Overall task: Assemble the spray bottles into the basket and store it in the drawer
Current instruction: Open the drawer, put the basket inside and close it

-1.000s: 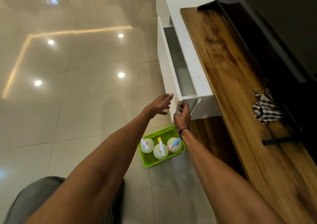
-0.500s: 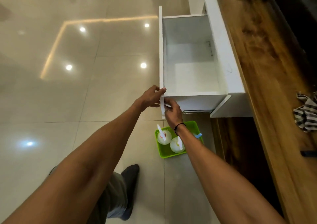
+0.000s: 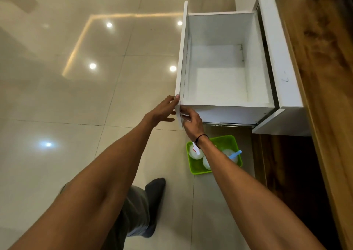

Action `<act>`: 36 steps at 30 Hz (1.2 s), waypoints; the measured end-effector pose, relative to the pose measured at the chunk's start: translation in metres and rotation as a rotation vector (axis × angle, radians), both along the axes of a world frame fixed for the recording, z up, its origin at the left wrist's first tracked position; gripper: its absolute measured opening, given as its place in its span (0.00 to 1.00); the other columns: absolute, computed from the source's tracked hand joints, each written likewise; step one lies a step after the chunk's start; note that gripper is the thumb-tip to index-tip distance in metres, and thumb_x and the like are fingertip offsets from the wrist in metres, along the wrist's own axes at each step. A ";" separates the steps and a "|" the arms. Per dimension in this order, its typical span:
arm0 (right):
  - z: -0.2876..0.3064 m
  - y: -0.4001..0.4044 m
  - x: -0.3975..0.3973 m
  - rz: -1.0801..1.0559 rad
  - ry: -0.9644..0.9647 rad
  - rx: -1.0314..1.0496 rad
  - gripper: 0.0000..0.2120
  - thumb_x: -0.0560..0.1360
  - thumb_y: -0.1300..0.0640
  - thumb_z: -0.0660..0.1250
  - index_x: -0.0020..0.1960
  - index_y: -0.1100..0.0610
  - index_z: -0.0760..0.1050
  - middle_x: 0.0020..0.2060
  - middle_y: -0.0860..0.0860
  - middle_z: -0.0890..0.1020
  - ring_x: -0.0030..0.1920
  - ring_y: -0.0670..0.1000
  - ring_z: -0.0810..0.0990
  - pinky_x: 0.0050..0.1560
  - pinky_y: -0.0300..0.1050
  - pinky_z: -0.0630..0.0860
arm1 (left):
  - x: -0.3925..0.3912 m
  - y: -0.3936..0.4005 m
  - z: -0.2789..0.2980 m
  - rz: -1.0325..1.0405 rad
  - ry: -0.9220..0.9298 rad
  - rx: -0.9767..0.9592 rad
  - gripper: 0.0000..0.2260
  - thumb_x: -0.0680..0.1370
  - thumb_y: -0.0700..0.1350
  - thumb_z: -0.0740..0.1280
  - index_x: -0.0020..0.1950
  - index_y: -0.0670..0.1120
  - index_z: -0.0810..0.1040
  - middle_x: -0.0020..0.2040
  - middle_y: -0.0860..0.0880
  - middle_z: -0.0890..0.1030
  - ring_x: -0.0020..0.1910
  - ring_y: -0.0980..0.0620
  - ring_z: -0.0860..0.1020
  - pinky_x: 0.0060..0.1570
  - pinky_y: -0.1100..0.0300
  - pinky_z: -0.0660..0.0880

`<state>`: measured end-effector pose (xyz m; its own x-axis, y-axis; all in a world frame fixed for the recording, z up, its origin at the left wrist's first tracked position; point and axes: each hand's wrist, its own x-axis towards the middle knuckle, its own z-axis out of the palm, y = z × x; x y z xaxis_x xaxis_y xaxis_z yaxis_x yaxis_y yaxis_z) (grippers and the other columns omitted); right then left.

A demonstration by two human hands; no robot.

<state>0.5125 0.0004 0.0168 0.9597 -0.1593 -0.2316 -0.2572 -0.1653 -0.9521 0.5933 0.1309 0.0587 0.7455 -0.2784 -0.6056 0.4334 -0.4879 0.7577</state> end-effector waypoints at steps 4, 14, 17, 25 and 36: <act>-0.011 -0.019 -0.005 -0.071 0.007 -0.149 0.18 0.76 0.71 0.63 0.64 0.62 0.79 0.57 0.58 0.85 0.59 0.56 0.83 0.61 0.50 0.80 | -0.022 0.010 -0.019 0.154 0.118 -0.105 0.38 0.82 0.73 0.42 0.79 0.52 0.72 0.69 0.44 0.79 0.68 0.44 0.79 0.68 0.42 0.79; -0.074 -0.143 -0.041 -0.303 0.200 -0.562 0.14 0.82 0.50 0.63 0.47 0.59 0.79 0.45 0.60 0.85 0.47 0.62 0.83 0.45 0.51 0.78 | -0.095 -0.015 -0.124 0.229 0.357 0.019 0.40 0.83 0.71 0.40 0.83 0.47 0.66 0.73 0.38 0.76 0.73 0.40 0.74 0.71 0.38 0.74; -0.099 -0.166 -0.049 -0.315 0.382 -0.513 0.20 0.83 0.43 0.62 0.56 0.60 0.80 0.54 0.61 0.84 0.57 0.63 0.82 0.57 0.54 0.78 | -0.110 -0.029 -0.145 0.252 0.404 0.045 0.39 0.82 0.72 0.41 0.86 0.50 0.59 0.80 0.41 0.68 0.79 0.41 0.68 0.74 0.35 0.70; -0.141 -0.189 -0.057 -0.171 0.810 -0.090 0.37 0.82 0.31 0.46 0.81 0.53 0.62 0.78 0.59 0.67 0.75 0.62 0.70 0.75 0.62 0.68 | -0.131 -0.055 -0.189 0.289 0.511 0.001 0.40 0.79 0.76 0.39 0.86 0.58 0.59 0.85 0.47 0.62 0.84 0.41 0.61 0.74 0.31 0.65; -0.107 -0.180 -0.078 -0.257 0.815 0.087 0.38 0.81 0.29 0.49 0.73 0.58 0.72 0.68 0.60 0.78 0.66 0.63 0.79 0.71 0.62 0.73 | -0.128 -0.049 -0.137 0.301 0.432 0.025 0.38 0.79 0.76 0.42 0.70 0.56 0.78 0.67 0.49 0.79 0.63 0.46 0.78 0.47 0.54 0.76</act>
<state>0.4348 -0.1798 -0.0904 0.4252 -0.2988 -0.8544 -0.8857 0.0569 -0.4607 0.4658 0.0822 -0.0787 0.4712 -0.0720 -0.8791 0.8276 -0.3088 0.4688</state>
